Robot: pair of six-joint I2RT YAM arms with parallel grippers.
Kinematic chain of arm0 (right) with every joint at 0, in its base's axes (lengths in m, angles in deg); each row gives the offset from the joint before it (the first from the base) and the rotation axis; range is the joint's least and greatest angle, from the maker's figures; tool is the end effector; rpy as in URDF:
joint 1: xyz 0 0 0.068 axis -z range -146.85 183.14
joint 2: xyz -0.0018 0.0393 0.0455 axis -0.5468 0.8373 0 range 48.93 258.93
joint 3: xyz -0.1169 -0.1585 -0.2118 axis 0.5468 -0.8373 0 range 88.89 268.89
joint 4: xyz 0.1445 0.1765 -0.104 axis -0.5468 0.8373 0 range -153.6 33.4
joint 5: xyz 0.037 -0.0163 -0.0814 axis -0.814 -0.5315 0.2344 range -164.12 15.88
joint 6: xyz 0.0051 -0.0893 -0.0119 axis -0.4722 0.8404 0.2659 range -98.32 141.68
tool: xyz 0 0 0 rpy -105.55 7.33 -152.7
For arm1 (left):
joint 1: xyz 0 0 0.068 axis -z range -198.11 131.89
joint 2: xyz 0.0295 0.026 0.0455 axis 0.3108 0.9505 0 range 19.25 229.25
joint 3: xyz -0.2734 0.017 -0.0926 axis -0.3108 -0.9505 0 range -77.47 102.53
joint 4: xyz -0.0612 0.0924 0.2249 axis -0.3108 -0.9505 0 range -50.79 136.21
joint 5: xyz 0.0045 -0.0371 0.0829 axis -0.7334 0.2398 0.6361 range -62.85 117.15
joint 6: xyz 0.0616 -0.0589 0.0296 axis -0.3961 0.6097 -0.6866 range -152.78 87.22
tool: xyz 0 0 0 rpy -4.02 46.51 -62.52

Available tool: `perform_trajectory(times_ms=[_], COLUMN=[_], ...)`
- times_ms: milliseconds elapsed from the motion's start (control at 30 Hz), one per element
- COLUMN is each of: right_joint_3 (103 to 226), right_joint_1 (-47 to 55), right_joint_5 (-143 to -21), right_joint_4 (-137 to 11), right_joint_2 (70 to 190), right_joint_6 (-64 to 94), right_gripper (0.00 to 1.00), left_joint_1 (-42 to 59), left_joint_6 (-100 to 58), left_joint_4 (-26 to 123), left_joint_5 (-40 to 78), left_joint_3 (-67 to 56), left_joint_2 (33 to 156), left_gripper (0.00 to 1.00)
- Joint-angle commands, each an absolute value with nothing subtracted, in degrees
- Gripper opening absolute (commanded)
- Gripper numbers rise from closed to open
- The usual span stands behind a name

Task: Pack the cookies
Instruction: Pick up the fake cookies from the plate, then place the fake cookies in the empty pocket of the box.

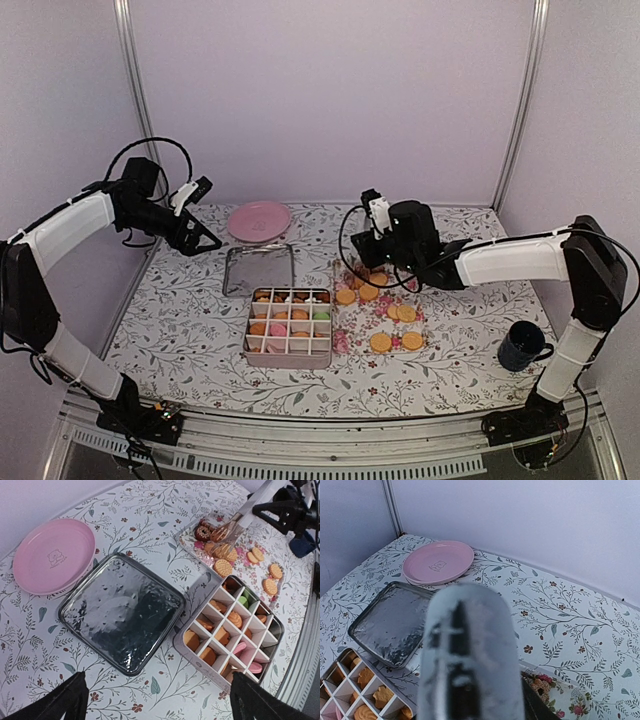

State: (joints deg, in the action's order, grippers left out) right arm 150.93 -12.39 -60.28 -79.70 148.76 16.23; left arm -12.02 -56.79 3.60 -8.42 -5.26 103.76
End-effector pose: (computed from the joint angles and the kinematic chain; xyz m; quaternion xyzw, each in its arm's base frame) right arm 0.3155 0.2938 0.2384 -0.2180 0.7949 0.1499 0.5461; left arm 0.3075 -0.0800 0.2877 0.3247 0.8529 -0.2430 0.3288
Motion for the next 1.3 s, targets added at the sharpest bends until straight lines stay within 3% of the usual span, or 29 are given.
perform_trajectory(times_ms=[0, 333, 500, 667, 1267], right_joint_3=[149.12, 148.13, 150.33, 153.34, 156.89], right_joint_1=[-13.5, -14.16, -14.15, -14.31, -27.01], right_joint_5=[-60.4, -61.62, -60.82, -59.27, -58.62], right_joint_4=[-82.32, -81.3, -79.86, -77.77, -72.62], right_joint_2=[149.23, 149.91, 149.95, 147.26, 137.82], right_joint_6=[13.4, 11.44, 12.38, 16.39, 21.0], right_gripper=[0.41, 0.4, 0.23, 0.13, 0.12], left_joint_1=[-12.6, -12.62, -12.61, -12.66, -12.77], left_joint_6=[-57.65, -57.51, -57.86, -57.94, -58.02], left_joint_4=[4.29, 4.31, 4.34, 4.32, 4.43], left_joint_5=[-9.15, -9.49, -9.29, -9.06, -8.62], left_joint_3=[-5.13, -4.87, -5.17, -5.39, -5.69], left_joint_2=[102.57, 102.67, 102.31, 102.23, 102.44], left_gripper=[0.99, 0.99, 0.99, 0.99, 0.99])
